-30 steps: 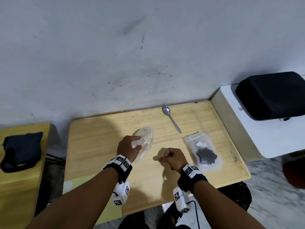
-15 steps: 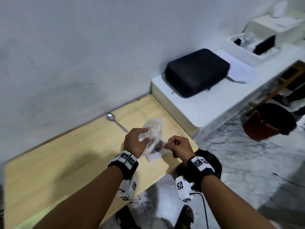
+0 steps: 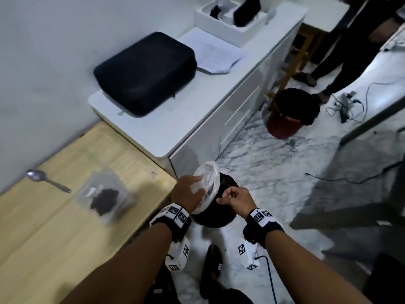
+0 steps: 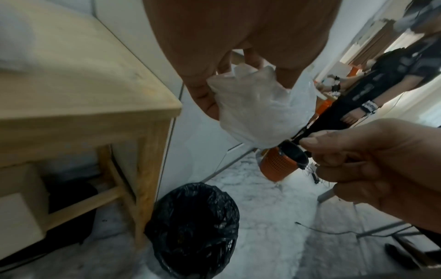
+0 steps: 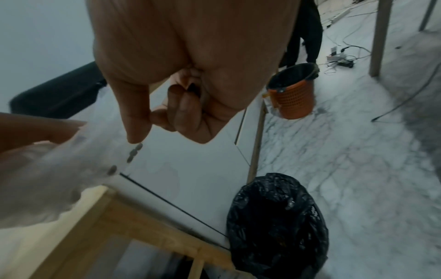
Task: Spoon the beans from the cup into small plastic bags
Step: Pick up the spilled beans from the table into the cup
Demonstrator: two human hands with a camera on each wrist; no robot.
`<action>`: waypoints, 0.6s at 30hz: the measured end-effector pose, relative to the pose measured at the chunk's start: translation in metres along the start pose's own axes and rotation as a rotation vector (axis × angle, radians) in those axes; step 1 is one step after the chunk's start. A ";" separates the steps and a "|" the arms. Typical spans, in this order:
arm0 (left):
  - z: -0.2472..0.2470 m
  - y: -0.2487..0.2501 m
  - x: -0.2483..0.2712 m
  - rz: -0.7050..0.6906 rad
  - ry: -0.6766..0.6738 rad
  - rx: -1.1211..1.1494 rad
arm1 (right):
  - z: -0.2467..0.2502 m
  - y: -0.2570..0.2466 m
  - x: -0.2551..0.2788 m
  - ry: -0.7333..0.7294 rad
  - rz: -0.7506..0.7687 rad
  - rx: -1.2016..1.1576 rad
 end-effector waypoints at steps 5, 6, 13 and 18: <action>-0.051 -0.021 -0.031 0.107 -0.119 -0.041 | 0.012 0.042 -0.022 -0.005 -0.083 -0.041; -0.057 -0.027 -0.038 0.115 -0.119 -0.039 | 0.012 0.050 -0.030 -0.009 -0.104 -0.043; -0.102 -0.075 -0.080 0.165 -0.129 0.011 | -0.014 0.132 -0.095 -0.033 -0.367 -0.098; -0.113 -0.104 -0.097 0.209 -0.130 -0.006 | -0.030 0.158 -0.125 -0.025 -0.467 -0.183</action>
Point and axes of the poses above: each hand's wrist, its own x-axis away from the middle knuckle, its own z-axis out of the back of the hand, y = z × x, the point moved 6 cm from there along -x, towards the middle knuckle, and after that the axes turned 8 degrees about x, right-handed, at the moved point
